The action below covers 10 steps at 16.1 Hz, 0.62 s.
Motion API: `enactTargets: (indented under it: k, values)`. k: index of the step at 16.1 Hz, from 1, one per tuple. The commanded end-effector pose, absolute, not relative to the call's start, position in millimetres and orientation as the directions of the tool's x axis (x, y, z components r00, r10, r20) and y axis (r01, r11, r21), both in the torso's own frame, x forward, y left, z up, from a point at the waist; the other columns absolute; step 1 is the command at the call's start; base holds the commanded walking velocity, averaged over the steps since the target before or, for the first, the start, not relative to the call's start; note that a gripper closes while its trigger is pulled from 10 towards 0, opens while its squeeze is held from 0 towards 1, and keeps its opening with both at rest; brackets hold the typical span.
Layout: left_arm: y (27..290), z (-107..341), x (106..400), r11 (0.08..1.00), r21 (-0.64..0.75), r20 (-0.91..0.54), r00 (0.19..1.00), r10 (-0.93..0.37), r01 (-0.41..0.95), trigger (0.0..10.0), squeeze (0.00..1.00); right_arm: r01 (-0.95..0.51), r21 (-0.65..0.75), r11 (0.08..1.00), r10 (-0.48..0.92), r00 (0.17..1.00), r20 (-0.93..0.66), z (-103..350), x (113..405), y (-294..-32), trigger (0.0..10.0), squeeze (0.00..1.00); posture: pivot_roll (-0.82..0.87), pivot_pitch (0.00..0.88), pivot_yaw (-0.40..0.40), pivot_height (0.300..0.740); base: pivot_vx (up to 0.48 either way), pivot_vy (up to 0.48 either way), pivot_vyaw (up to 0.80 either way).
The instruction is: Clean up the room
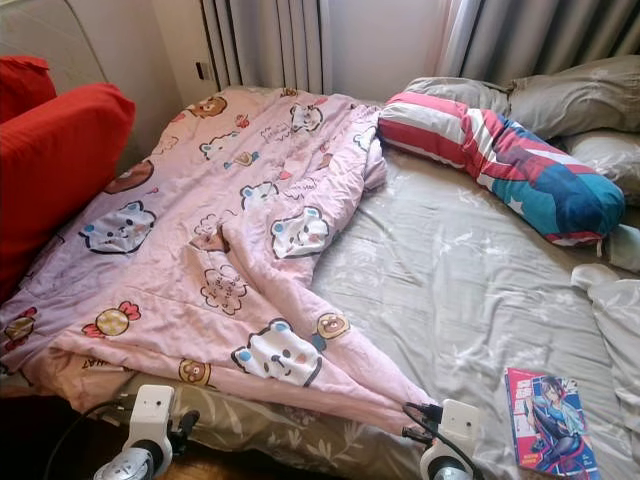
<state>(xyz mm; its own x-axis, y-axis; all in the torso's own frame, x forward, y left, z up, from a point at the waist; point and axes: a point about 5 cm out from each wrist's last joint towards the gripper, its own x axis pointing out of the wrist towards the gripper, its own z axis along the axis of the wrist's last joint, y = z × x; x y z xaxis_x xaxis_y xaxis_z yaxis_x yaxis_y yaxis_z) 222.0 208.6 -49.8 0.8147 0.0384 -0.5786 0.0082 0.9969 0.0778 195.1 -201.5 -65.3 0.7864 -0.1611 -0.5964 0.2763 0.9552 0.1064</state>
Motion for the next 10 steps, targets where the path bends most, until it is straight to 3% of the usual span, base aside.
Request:
enactTargets:
  k: [1,7,10]
  values:
    - [209.4,-52.1,218.4,0.997,0.081,-0.591,0.806,0.035,0.016,10.0,0.00,0.298,0.099,0.950,-0.180,0.775,-0.606,-66.8,191.7,-204.7,10.0,0.00,0.04,0.098,-0.011,0.740,-0.255,0.000,0.00]
    - [209.6,-52.2,218.0,0.996,0.082,-0.591,0.806,0.034,0.018,10.0,0.00,0.297,0.100,0.950,-0.176,0.769,-0.615,-68.7,188.6,-203.5,10.0,0.00,0.04,0.103,-0.008,0.740,-0.278,0.000,0.00]
    - [210.1,-52.2,218.1,0.996,0.088,-0.592,0.805,0.036,0.020,10.0,0.00,0.265,0.087,0.960,-0.146,0.743,-0.653,-73.5,183.3,-200.6,10.0,0.00,0.03,0.104,-0.007,0.740,0.000,0.000,0.00]
